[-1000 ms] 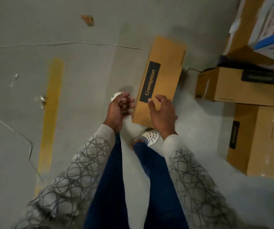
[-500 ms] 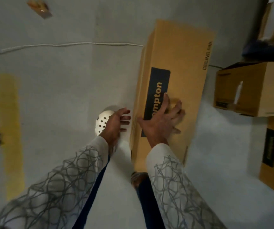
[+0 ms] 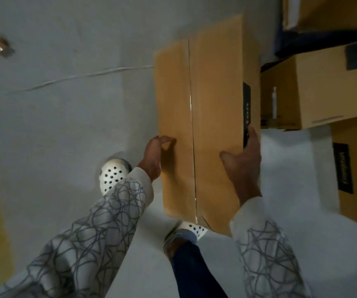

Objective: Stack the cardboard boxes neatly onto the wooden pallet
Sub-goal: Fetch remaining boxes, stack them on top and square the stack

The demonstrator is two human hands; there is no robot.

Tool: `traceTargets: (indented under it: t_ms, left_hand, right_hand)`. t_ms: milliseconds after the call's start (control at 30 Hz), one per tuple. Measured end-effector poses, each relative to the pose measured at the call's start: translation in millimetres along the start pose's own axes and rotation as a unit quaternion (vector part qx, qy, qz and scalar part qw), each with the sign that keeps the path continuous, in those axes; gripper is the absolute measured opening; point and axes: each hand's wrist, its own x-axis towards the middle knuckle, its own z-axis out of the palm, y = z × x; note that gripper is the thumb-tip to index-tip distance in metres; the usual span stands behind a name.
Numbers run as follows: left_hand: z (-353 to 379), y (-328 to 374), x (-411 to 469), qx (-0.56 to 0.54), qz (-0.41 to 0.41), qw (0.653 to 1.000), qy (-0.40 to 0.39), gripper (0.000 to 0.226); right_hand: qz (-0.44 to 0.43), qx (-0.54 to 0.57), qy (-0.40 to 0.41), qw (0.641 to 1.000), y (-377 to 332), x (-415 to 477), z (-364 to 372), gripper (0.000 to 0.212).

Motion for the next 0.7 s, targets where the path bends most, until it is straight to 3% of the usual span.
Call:
traceTargets:
  t_ms: [67,167,300,367,500,600,700]
  left_hand:
    - [-5,4,-14,-0.012,0.025,0.998,0.065,0.048]
    - [-16,26,-51,0.005,0.149,0.977,0.152,0.048]
    - [-17,101,-148,0.095,0.311,0.925,0.196,0.035]
    - [-8,139,-212,0.175,0.368,0.893,0.193,0.040]
    - [4,199,-351,0.282,0.469,0.821,0.163,0.041]
    - [18,216,-460,0.334,0.529,0.769,0.132,0.037]
    - [39,206,-551,0.400,0.586,0.700,0.082,0.041]
  right_hand:
    - [0.023,0.040,-0.026,0.999,-4,-2,-6,0.104]
    - [0.059,0.131,-0.018,0.989,-18,-20,-26,0.099]
    - [0.136,0.339,-0.042,0.930,-49,-87,-71,0.057]
    - [0.190,0.417,-0.081,0.885,-68,-137,-105,0.047]
    - [0.235,0.523,-0.132,0.808,-108,-241,-180,0.059]
    - [0.235,0.578,-0.114,0.773,-135,-324,-229,0.052]
    - [0.251,0.614,-0.065,0.746,-151,-400,-263,0.071]
